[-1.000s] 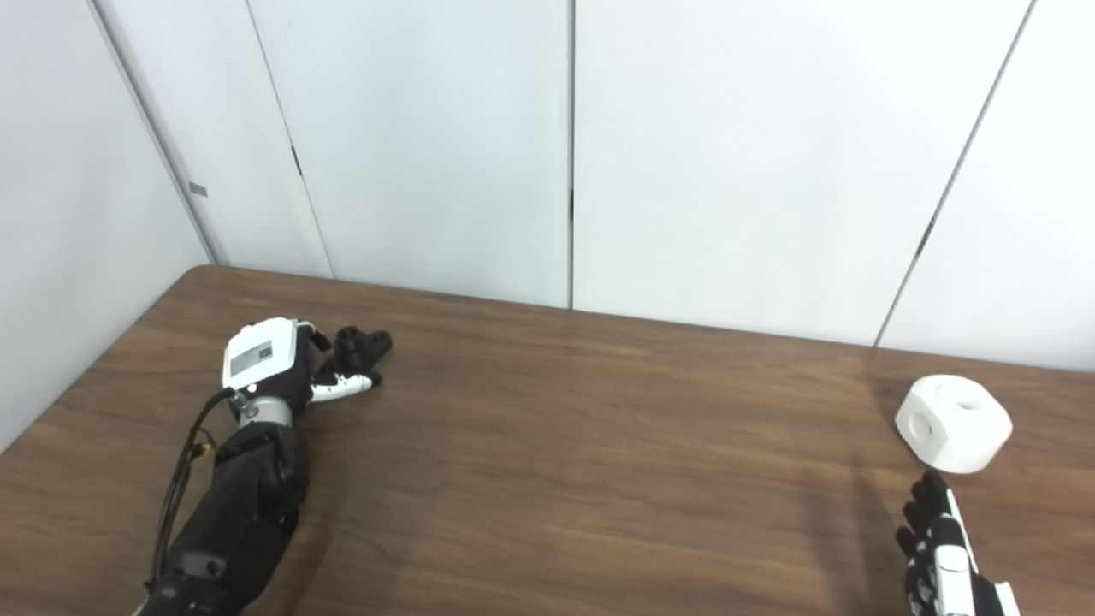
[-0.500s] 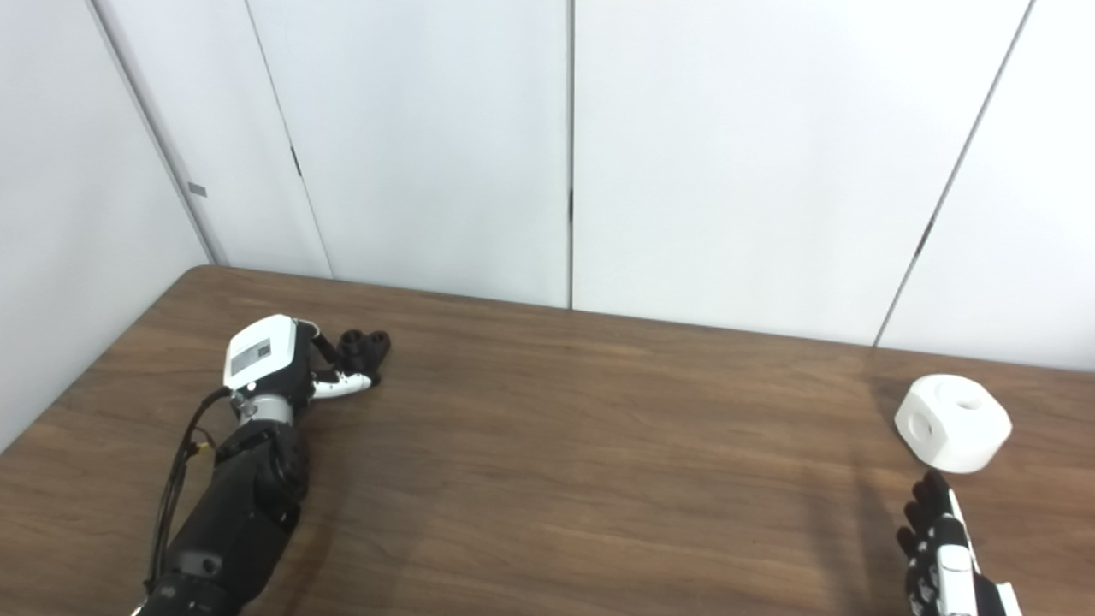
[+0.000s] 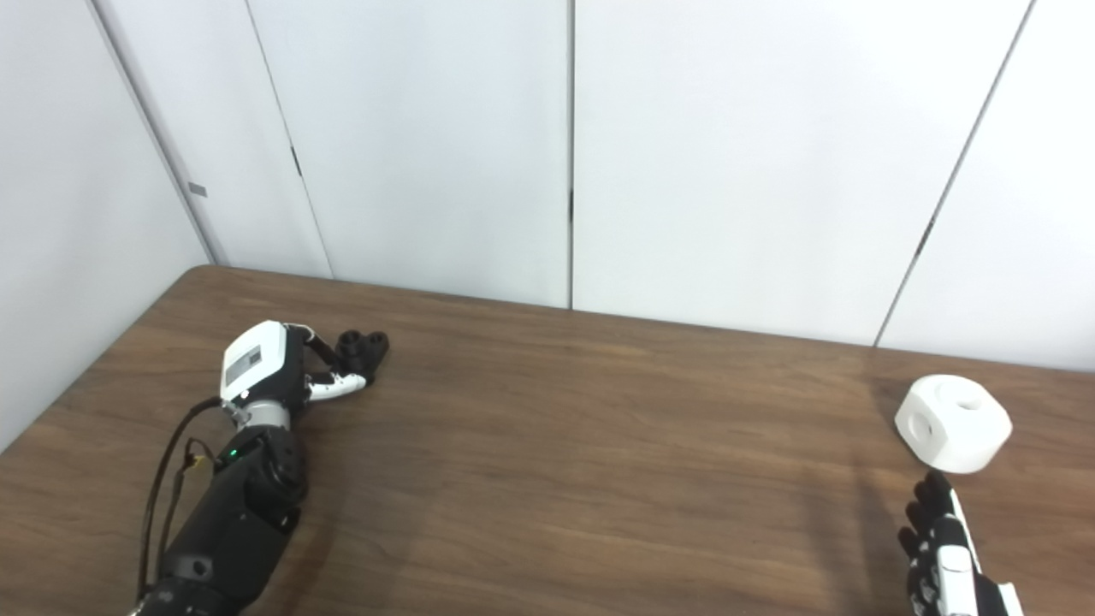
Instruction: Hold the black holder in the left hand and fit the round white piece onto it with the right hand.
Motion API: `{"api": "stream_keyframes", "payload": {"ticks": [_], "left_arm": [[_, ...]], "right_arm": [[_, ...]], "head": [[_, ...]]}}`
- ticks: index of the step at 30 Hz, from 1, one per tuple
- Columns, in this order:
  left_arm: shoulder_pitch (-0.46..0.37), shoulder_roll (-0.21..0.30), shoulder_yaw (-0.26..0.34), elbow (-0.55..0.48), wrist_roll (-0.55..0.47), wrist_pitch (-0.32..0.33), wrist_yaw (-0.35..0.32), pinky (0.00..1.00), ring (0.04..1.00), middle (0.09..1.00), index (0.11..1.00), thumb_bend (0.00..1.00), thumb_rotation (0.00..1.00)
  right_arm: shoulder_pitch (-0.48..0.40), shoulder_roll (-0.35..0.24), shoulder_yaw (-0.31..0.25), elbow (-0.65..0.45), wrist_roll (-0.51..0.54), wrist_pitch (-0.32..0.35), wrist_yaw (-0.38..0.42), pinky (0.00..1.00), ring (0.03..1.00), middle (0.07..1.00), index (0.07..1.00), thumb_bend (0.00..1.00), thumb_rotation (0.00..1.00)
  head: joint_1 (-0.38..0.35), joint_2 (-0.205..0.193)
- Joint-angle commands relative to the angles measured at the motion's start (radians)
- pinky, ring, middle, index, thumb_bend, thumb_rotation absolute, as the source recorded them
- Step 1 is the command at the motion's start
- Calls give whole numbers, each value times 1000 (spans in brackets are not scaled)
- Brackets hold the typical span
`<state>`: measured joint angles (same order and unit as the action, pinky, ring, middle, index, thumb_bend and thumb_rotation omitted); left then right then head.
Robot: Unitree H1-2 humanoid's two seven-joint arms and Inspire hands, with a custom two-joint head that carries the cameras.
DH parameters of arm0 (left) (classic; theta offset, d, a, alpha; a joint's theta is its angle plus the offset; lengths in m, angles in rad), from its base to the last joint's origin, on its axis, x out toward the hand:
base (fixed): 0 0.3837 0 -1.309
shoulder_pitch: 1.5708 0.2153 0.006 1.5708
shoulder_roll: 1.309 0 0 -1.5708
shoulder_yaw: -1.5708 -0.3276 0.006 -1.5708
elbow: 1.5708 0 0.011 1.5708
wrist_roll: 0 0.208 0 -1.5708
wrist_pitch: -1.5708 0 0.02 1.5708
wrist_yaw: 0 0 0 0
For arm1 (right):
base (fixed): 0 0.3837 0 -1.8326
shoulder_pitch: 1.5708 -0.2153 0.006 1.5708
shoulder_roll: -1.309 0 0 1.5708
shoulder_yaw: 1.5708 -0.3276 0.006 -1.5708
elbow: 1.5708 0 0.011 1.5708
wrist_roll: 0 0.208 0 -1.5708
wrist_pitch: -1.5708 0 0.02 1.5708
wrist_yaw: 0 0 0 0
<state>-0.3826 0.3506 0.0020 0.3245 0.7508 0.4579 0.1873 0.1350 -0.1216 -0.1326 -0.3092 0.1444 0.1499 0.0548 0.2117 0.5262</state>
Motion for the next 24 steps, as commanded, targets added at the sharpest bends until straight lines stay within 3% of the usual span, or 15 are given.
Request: {"api": "stream_keyframes", "payload": {"ticks": [1, 8, 15, 24], "left_arm": [[-15, 31, -3, -22, -7, -3, 11, 752, 850, 780, 483, 520, 44], [-4, 36, -17, -52, -39, -25, 7, 664, 796, 736, 484, 519, 43], [12, 41, -66, -153, -50, -2, -79, 679, 809, 749, 485, 518, 46], [59, -9, -146, -327, -44, 10, -224, 723, 833, 757, 485, 517, 49]], "right_arm": [[-14, -12, -7, -30, 5, -40, 5, 1000, 1000, 996, 995, 428, 985], [-13, -15, -2, -33, -4, -45, 8, 1000, 1000, 998, 1000, 411, 1000], [-12, -3, -1, -50, -11, -24, -2, 1000, 1000, 992, 986, 433, 984], [-11, -8, -1, -38, -8, -41, 5, 1000, 1000, 1000, 995, 435, 991]], "head": [[-1, 1], [-11, 6], [-21, 13], [-30, 27]]}}
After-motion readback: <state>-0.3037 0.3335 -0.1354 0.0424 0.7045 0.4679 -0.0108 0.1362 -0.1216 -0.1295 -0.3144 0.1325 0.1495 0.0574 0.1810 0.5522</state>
